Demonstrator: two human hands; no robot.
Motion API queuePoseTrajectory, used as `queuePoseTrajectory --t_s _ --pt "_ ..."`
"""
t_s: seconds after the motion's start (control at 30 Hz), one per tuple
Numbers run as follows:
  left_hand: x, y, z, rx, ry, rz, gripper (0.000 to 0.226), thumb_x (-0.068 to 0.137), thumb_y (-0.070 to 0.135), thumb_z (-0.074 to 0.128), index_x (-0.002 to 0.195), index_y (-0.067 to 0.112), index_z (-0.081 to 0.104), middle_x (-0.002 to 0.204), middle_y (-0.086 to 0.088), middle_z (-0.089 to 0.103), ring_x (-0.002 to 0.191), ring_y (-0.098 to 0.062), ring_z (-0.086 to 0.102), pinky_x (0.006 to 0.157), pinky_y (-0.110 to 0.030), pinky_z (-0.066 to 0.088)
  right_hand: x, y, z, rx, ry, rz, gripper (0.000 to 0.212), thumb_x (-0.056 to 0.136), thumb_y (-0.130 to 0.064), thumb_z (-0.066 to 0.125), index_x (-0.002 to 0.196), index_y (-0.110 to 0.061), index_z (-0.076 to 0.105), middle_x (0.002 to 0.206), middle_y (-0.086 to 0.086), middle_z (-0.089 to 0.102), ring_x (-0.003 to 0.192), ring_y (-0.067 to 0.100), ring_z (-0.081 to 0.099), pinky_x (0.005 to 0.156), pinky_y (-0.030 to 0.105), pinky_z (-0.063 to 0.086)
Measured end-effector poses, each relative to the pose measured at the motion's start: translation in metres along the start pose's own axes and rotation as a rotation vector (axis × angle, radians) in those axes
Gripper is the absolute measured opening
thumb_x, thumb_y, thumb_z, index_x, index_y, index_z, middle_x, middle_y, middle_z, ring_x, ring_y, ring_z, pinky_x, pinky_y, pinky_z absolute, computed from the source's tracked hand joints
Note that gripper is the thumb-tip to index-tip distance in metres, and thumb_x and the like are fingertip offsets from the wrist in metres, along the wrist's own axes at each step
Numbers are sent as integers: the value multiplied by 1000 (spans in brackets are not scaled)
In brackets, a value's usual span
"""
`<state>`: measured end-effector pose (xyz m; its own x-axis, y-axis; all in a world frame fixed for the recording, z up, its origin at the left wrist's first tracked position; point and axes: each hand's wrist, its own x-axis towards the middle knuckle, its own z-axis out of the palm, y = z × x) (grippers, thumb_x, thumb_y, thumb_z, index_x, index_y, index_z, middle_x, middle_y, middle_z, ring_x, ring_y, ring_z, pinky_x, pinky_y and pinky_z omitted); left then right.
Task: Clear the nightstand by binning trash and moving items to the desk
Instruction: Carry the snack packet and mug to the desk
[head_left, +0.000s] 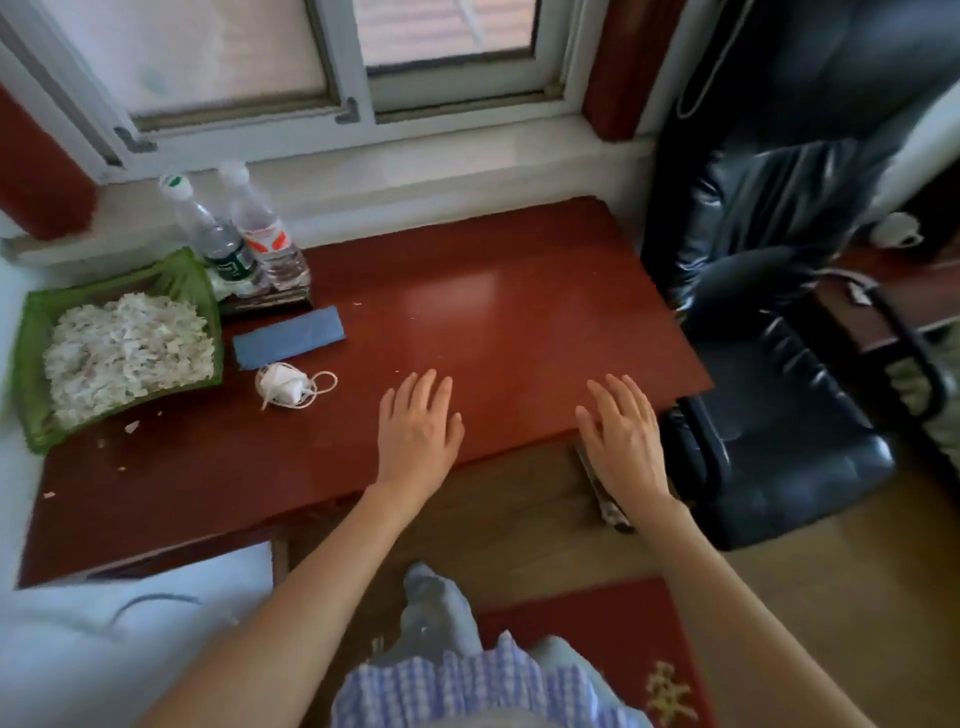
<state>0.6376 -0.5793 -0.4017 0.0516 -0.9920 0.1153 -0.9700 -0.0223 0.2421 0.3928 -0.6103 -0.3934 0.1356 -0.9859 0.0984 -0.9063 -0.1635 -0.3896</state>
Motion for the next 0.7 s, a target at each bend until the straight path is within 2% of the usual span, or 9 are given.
queuePoseTrajectory --t_s 0.23,0.37,0.53,0.7 --pt "-23 171 27 -34 -69 274 46 93 30 50 134 9 49 140 -13 49 132 -31 40 108 -49 33 -106 128 -75 -22 187 301 43 97 -31 49 132 -7 53 139 16 51 137 33 36 113 47 29" --pt "-51 259 44 -67 -105 387 46 92 28 53 133 8 50 138 -15 50 131 -32 42 107 -49 35 -171 188 -109 -52 190 433 44 99 -33 46 136 -9 49 142 13 48 139 31 32 114 44 25" --pt "-77 364 63 -128 -150 545 45 87 25 61 127 6 55 132 -17 55 124 -34 49 100 -51 40 -243 251 -156 -43 261 578 41 98 -29 48 133 -7 51 139 16 50 138 35 33 113 48 29" --pt "-81 459 76 -114 -205 733 48 92 31 52 134 10 48 139 -13 49 130 -30 42 105 -47 34 -281 306 -192 -67 331 724 42 99 -30 44 136 -9 48 143 14 46 140 31 30 116 46 26"
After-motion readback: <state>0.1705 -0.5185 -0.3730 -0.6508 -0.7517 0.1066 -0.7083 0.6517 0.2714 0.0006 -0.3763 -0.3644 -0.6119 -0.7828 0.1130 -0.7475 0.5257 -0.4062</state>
